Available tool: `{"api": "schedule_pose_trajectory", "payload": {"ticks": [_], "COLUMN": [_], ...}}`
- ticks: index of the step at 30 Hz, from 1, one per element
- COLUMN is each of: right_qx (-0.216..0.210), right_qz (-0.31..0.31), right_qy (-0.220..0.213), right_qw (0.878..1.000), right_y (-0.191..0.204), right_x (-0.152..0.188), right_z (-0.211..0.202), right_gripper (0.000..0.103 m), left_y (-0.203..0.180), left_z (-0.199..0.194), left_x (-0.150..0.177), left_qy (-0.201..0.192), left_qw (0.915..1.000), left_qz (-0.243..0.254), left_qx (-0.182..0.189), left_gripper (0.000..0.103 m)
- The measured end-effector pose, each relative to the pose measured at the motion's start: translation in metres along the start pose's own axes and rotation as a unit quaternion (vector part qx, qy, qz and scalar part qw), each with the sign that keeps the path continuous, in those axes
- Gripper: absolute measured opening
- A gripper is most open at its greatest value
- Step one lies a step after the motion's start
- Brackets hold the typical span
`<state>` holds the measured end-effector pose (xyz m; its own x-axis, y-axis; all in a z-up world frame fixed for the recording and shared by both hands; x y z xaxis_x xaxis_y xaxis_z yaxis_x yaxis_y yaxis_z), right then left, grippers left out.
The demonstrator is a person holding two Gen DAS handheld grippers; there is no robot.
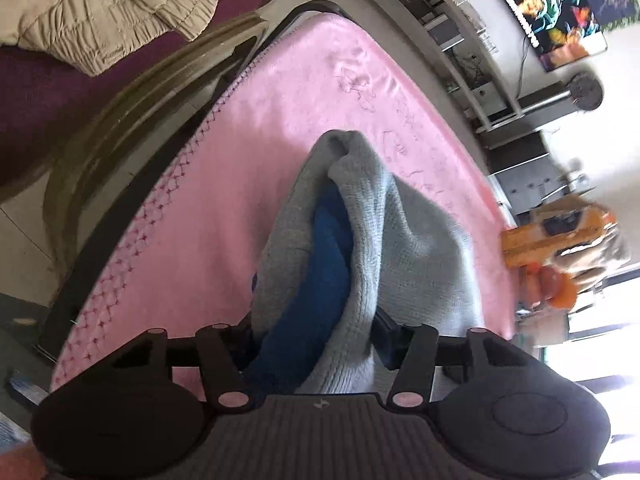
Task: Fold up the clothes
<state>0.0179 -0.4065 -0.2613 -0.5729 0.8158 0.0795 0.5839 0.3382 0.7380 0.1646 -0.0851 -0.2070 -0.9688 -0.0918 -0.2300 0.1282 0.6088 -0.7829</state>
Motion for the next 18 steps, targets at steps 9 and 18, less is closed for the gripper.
{"api": "schedule_pose_trajectory", "payload": {"ticks": [9,18], "right_qx": [0.000,-0.018], "right_qz": [0.050,0.037], "right_qy": [0.041,0.036], "right_qw": [0.998,0.999], "right_y": [-0.011,-0.011], "right_x": [-0.003,0.006], "right_z": [0.006,0.009], "right_gripper": [0.059,0.076], "left_y": [-0.002,0.016], "left_z": [0.011,0.033], "left_x": [-0.001,-0.001], "left_qy": [0.023,0.050], "left_qw": [0.9991,0.9981], "left_qz": [-0.012,-0.028], "left_qx": [0.034,-0.024], "left_gripper": [0.068,0.062]}}
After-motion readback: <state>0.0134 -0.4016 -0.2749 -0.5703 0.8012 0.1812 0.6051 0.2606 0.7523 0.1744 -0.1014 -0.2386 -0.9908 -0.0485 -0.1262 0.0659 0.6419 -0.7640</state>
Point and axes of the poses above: each gripper's, at about its wrist camera, not at the fingertips, and z roughly the way its jaws point, y to its left, x to its underside, the point moved 4 cm from there along z, roughly the way its jaws point, and after that the axes turned 9 degrees about x, right-handed, at the moved point
